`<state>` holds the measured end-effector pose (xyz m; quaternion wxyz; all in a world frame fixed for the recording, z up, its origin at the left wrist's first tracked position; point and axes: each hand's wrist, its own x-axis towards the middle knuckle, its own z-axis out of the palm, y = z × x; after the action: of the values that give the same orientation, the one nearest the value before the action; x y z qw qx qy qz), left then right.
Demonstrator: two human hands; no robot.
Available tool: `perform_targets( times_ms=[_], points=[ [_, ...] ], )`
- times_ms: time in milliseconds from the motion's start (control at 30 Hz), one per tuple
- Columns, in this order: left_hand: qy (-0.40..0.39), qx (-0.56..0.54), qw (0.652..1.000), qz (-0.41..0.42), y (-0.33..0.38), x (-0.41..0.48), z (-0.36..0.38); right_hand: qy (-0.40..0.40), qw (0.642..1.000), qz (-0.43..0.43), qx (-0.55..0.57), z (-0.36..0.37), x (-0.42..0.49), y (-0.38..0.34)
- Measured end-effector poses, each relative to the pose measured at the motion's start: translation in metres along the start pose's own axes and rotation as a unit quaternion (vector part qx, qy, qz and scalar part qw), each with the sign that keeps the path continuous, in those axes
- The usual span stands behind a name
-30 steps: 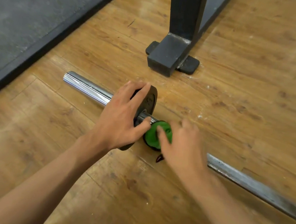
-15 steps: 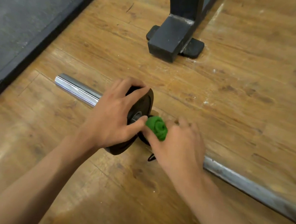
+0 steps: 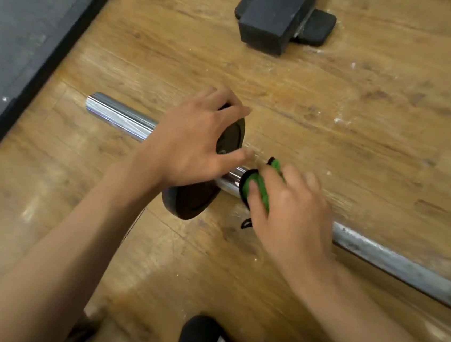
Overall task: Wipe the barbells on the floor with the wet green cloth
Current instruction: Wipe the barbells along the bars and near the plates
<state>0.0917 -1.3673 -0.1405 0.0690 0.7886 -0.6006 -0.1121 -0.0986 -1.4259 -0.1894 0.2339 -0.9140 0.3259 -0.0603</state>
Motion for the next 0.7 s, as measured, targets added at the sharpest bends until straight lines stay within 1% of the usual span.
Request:
perform_targets(
  times_ms=[33, 100, 133, 167, 200, 267, 300, 333, 367, 400, 433, 467, 500, 567, 633, 667, 700],
  points=[
    [0.006, -0.008, 1.0, 0.0, 0.0, -0.003, 0.001, -0.04, 0.997, 0.048, 0.048, -0.003, 0.02, 0.005],
    [0.011, -0.022, 1.0, -0.003, 0.0, -0.008, 0.003, -0.098, 0.974, 0.164, 0.122, -0.003, 0.046, 0.014],
    [0.014, -0.022, 1.0, -0.003, 0.0, -0.01, 0.004, -0.099, 0.969, 0.18, 0.136, -0.004, 0.046, 0.01],
    [0.018, -0.018, 1.0, -0.001, 0.0, -0.012, 0.004, -0.072, 0.978, 0.157, 0.114, -0.001, 0.035, 0.005],
    [0.023, -0.015, 1.0, 0.003, 0.0, -0.014, 0.004, -0.029, 0.989, 0.115, 0.084, 0.002, 0.016, -0.003],
    [0.034, -0.014, 0.999, 0.011, 0.0, -0.019, 0.005, -0.01, 0.998, 0.032, 0.057, -0.002, -0.028, -0.019],
    [0.039, -0.015, 0.999, 0.012, 0.0, -0.022, 0.006, -0.005, 0.999, -0.009, 0.043, -0.001, -0.034, -0.019],
    [0.041, -0.019, 0.999, 0.01, 0.001, -0.026, 0.006, 0.0, 0.999, -0.024, 0.036, 0.003, -0.027, -0.012],
    [0.043, -0.024, 0.999, 0.006, 0.003, -0.03, 0.007, -0.01, 0.998, 0.003, 0.063, 0.002, -0.01, -0.006],
    [0.047, -0.026, 0.999, 0.0, 0.004, -0.034, 0.008, -0.031, 0.993, 0.052, 0.1, -0.002, 0.008, -0.002],
    [0.05, -0.025, 0.998, -0.004, 0.005, -0.036, 0.008, -0.063, 0.981, 0.109, 0.148, -0.003, 0.023, 0.002],
    [0.052, -0.025, 0.998, -0.006, 0.006, -0.039, 0.008, -0.085, 0.972, 0.151, 0.158, -0.002, 0.03, 0.004],
    [0.053, -0.028, 0.998, -0.005, 0.007, -0.042, 0.008, -0.097, 0.972, 0.158, 0.143, -0.005, 0.027, 0.002],
    [0.059, -0.038, 0.998, -0.002, 0.007, -0.047, 0.007, -0.028, 0.994, 0.084, 0.06, -0.003, -0.004, -0.004],
    [0.069, -0.043, 0.997, 0.001, 0.007, -0.054, 0.008, -0.035, 0.998, 0.038, 0.041, -0.006, -0.047, -0.025],
    [0.07, -0.047, 0.996, 0.003, 0.008, -0.058, 0.01, -0.049, 0.998, 0.02, 0.042, -0.004, -0.055, -0.027],
    [0.071, -0.051, 0.996, 0.002, 0.009, -0.063, 0.012, -0.039, 0.998, 0.01, 0.045, 0.001, -0.051, -0.025]
  ],
)
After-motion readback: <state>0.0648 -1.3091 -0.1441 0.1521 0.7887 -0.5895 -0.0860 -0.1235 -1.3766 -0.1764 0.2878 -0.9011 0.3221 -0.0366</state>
